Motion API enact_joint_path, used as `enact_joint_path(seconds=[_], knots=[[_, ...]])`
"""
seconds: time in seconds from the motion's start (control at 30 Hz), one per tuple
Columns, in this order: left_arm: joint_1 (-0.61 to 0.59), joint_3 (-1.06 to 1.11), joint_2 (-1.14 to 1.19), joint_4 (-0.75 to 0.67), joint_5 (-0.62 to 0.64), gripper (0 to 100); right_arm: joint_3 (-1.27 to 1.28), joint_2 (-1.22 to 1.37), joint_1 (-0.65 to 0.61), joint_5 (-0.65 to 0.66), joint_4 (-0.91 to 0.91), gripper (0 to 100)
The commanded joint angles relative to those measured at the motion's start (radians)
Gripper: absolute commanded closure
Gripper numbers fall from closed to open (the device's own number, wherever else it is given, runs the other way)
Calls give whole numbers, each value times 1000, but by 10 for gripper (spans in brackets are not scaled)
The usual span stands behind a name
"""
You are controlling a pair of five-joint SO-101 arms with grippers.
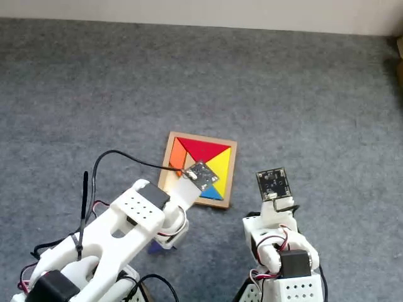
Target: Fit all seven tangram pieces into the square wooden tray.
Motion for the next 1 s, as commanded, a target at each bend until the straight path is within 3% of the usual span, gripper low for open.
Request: enact_joint_path(seconds=[0.0, 0.63, 0.83, 0.97], knots=[[16, -4, -7, 9, 9, 779, 150, -21, -1, -3, 8, 993], [13, 36, 2, 3, 8, 783, 150, -21, -2, -3, 8, 993], [22, 36, 1, -60, 2, 915, 150, -21, -1, -3, 8, 993], [22, 22, -8, -54, 0, 929, 150, -21, -1, -3, 8, 993]])
